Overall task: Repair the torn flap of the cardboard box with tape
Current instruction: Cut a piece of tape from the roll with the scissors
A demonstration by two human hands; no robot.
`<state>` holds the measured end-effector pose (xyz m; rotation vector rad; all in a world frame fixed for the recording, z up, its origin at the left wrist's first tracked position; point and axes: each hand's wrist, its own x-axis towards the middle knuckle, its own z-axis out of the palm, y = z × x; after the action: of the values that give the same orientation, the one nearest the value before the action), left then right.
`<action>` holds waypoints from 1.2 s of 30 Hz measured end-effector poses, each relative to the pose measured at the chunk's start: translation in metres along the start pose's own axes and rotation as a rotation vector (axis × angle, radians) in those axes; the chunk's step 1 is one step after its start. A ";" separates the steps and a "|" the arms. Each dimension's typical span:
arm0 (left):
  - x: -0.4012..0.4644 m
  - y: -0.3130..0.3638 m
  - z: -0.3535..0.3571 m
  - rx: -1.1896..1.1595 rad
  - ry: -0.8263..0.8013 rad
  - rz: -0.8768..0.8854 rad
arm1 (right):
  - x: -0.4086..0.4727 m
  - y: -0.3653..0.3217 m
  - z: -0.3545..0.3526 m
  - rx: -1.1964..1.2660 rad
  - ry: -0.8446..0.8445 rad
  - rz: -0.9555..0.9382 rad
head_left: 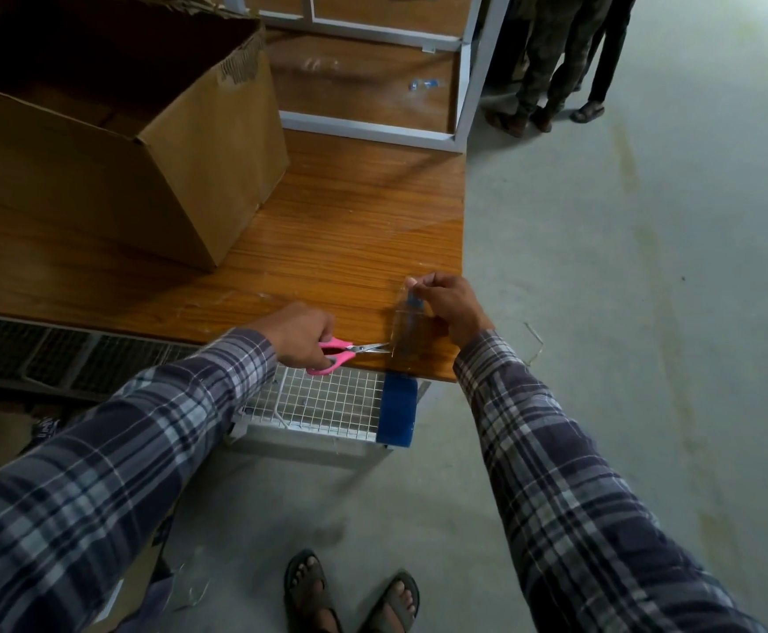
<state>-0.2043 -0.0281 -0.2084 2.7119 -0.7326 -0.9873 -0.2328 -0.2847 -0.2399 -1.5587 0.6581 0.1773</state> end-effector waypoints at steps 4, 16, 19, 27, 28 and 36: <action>0.006 0.011 -0.005 0.061 -0.037 0.030 | -0.004 -0.003 -0.001 0.017 -0.002 0.008; 0.000 -0.001 -0.035 0.009 -0.240 -0.008 | -0.007 -0.004 -0.002 0.047 0.003 0.015; 0.003 0.007 -0.030 0.039 -0.248 -0.010 | -0.008 -0.006 -0.003 0.053 -0.003 0.020; 0.018 0.023 -0.021 0.028 -0.108 0.012 | -0.006 -0.007 -0.012 0.269 0.049 0.035; 0.016 0.019 -0.026 0.013 -0.097 0.006 | -0.007 -0.012 -0.015 0.303 0.051 0.049; 0.014 -0.028 -0.029 0.082 0.240 -0.061 | -0.021 -0.022 -0.020 0.240 0.006 0.038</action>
<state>-0.1652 -0.0109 -0.2024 2.8707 -0.6627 -0.6385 -0.2441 -0.2983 -0.2087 -1.3178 0.6877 0.1179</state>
